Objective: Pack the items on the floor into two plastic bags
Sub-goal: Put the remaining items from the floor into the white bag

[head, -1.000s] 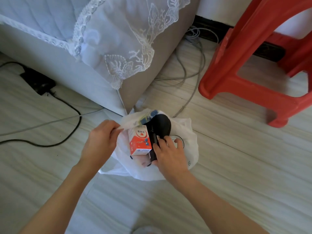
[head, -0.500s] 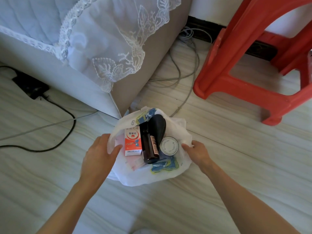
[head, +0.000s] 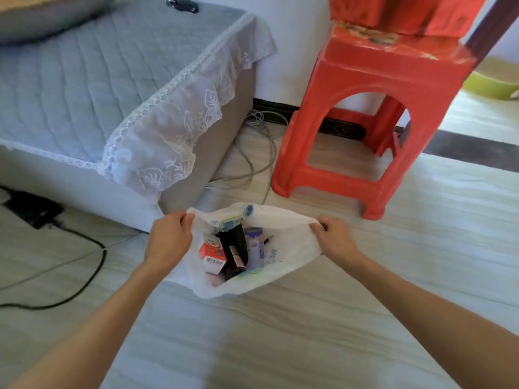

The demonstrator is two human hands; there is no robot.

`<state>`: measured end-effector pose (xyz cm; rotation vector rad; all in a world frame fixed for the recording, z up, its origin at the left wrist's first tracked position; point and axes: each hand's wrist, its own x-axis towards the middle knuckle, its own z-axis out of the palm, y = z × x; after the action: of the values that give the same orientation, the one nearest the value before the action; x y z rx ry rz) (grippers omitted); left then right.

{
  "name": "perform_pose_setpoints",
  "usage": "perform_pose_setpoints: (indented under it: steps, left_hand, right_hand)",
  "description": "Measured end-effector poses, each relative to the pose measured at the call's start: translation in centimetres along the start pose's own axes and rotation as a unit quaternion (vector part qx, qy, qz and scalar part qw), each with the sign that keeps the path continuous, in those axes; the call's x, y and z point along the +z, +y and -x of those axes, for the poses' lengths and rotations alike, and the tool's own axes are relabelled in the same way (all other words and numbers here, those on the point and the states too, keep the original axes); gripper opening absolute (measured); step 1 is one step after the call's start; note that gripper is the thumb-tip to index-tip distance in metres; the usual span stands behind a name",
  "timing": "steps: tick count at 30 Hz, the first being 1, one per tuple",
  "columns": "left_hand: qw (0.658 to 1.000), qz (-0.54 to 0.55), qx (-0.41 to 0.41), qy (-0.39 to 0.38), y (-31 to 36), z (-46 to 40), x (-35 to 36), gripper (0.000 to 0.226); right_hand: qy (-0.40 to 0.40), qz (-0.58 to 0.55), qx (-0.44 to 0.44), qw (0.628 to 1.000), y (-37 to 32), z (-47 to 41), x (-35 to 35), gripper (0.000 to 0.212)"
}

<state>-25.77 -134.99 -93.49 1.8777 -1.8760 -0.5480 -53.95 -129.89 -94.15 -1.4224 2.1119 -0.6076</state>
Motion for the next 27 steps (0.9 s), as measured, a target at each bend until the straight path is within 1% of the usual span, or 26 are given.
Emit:
perform_pose_setpoints:
  steps: [2, 5, 7, 10, 13, 15, 20, 23, 24, 26, 27]
  left_hand:
    - [1.0, -0.012, 0.018, -0.018, 2.2, -0.7, 0.5, 0.029]
    - [0.997, -0.01, 0.062, -0.042, 6.1, -0.9, 2.6, 0.027]
    - [0.996, -0.002, 0.076, -0.054, 8.9, -0.9, 4.6, 0.028]
    - [0.994, 0.012, 0.077, -0.076, 13.0, -1.1, 8.2, 0.03]
    - [0.992, 0.018, 0.075, -0.098, 16.9, -0.9, 11.5, 0.029]
    - [0.99, 0.008, 0.084, -0.112, 18.9, -0.4, 13.7, 0.029]
    - [0.98, -0.022, 0.108, -0.165, 21.4, 1.1, 17.6, 0.036]
    - [0.979, -0.028, 0.096, -0.176, 21.8, 1.5, 18.0, 0.04]
    - [0.978, -0.029, 0.092, -0.186, 21.8, 1.7, 17.9, 0.036]
    - [0.969, -0.026, 0.083, -0.232, 21.8, 2.4, 17.4, 0.016]
    - [0.961, -0.034, 0.086, -0.261, 21.9, 2.9, 16.9, 0.022]
  right_hand:
    - [0.026, -0.004, -0.001, 1.0, 0.3, 0.4, -3.0, 0.028]
    - [0.066, 0.015, 0.021, 0.997, 2.5, 1.1, -6.5, 0.03]
    - [0.104, 0.019, 0.057, 0.993, 5.0, 1.6, -8.5, 0.029]
    - [0.149, 0.021, 0.118, 0.982, 9.0, 2.2, -11.8, 0.035]
    - [0.204, 0.019, 0.161, 0.965, 12.6, 3.0, -14.9, 0.033]
    - [0.224, 0.024, 0.191, 0.956, 15.0, 3.8, -16.0, 0.031]
    - [0.228, 0.003, 0.277, 0.933, 20.7, 6.4, -15.7, 0.032]
    - [0.211, -0.015, 0.306, 0.928, 22.5, 7.9, -15.3, 0.031]
    - [0.201, -0.017, 0.308, 0.93, 22.8, 8.3, -15.2, 0.03]
    - [0.18, -0.013, 0.299, 0.937, 23.1, 9.1, -15.2, 0.025]
    - [0.166, -0.006, 0.29, 0.942, 22.9, 9.5, -15.4, 0.023]
